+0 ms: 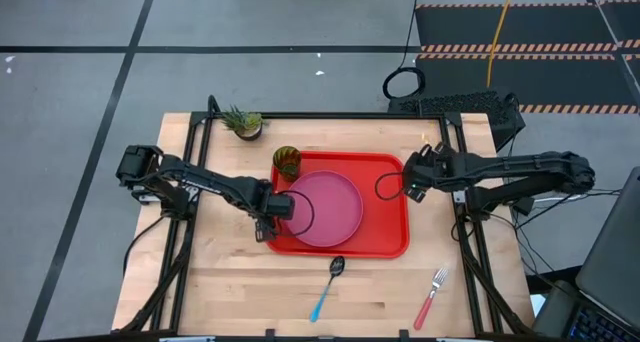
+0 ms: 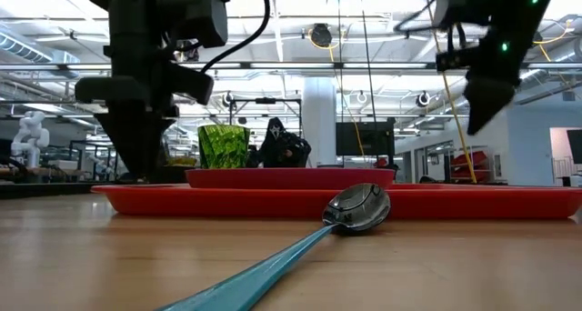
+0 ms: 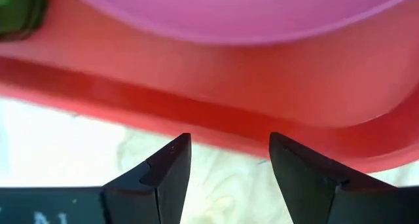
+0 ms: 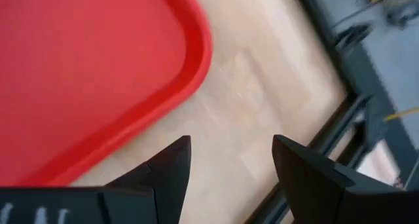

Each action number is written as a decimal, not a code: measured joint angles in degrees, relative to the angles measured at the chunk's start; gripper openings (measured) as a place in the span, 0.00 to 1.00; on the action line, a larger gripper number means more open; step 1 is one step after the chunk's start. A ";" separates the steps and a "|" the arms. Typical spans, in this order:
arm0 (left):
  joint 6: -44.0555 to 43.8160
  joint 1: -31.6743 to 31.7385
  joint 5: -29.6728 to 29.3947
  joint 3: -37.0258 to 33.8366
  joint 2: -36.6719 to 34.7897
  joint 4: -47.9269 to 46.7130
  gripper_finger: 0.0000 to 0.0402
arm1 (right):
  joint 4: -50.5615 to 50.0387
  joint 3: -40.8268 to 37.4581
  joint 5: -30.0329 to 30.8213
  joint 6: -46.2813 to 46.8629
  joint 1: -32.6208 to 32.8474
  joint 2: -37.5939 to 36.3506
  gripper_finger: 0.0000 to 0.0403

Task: Pick and place plate/cup/fork/spoon on tray
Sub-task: Adjust the orange tray

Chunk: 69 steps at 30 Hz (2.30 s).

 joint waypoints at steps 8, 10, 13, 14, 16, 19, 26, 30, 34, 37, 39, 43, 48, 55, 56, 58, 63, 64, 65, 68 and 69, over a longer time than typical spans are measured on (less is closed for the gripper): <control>0.45 0.00 -2.58 0.00 0.00 -2.82 0.52 | 10.53 -1.51 -3.74 -8.52 -10.06 1.36 0.52; 0.49 0.00 -2.58 0.00 0.00 -3.10 0.52 | 13.04 -1.48 -6.19 -10.11 -13.23 1.78 0.52; 1.80 0.00 -2.58 0.00 0.00 -3.38 0.52 | 15.04 -1.51 -9.28 -12.08 -17.95 3.09 0.52; 2.16 0.00 -2.58 0.00 0.00 -3.45 0.52 | 15.63 -1.51 -10.08 -12.97 -19.48 3.62 0.52; 2.79 0.00 -2.58 0.00 0.00 -3.43 0.52 | 16.42 -1.51 -11.69 -14.65 -22.60 5.07 0.52; 3.00 0.02 -2.88 0.00 0.00 -3.29 0.52 | 18.17 -1.51 -16.75 -16.19 -26.40 7.48 0.52; 3.02 0.07 -3.05 0.00 0.00 -2.75 0.52 | 21.43 -1.12 -19.64 -18.76 -29.81 13.62 0.52; 3.00 0.07 -3.06 0.00 0.00 -2.76 0.52 | 22.47 0.40 -19.61 -19.65 -30.40 16.96 0.52; 2.45 0.07 -3.08 0.00 0.00 -2.77 0.52 | 23.08 1.65 -19.53 -20.47 -31.03 18.93 0.52; 1.97 0.07 -3.08 0.00 0.00 -2.80 0.52 | 23.81 1.68 -19.53 -21.44 -32.12 19.54 0.52; 1.95 0.07 -3.08 0.00 0.00 -2.82 0.52 | 23.76 1.68 -19.53 -21.75 -33.02 20.23 0.52; 1.93 0.07 -3.08 0.00 0.00 -2.79 0.52 | 23.79 1.68 -19.53 -22.88 -34.64 21.67 0.52; 1.95 0.07 -3.08 0.00 0.00 -2.69 0.52 | 24.22 1.68 -19.66 -23.84 -35.18 22.89 0.52; 2.23 0.07 -3.08 0.00 0.00 -2.38 0.52 | 25.98 1.68 -22.69 -23.82 -35.23 22.93 0.52; 2.23 0.07 -3.09 0.00 0.00 -2.38 0.52 | 25.92 1.68 -22.72 -23.82 -35.23 22.93 0.52; 2.25 0.07 -3.08 0.00 0.00 -2.38 0.52 | 25.91 1.68 -22.70 -23.79 -35.17 22.93 0.52; 2.32 0.07 -3.10 0.00 0.00 -2.36 0.52 | 25.63 1.68 -23.11 -23.79 -34.41 22.93 0.52; 2.38 0.07 -3.10 0.00 0.00 -2.36 0.52 | 25.68 1.68 -23.43 -23.82 -34.15 22.93 0.52; 2.39 0.07 -3.10 0.00 0.00 -2.34 0.52 | 25.79 1.68 -23.70 -23.83 -33.98 22.93 0.52; 2.38 0.07 -3.10 0.00 0.00 -1.98 0.52 | 26.30 1.68 -23.90 -23.82 -33.39 22.93 0.52; 2.38 0.07 -3.10 0.00 0.00 -1.69 0.52 | 26.30 1.68 -23.98 -23.82 -33.30 22.93 0.52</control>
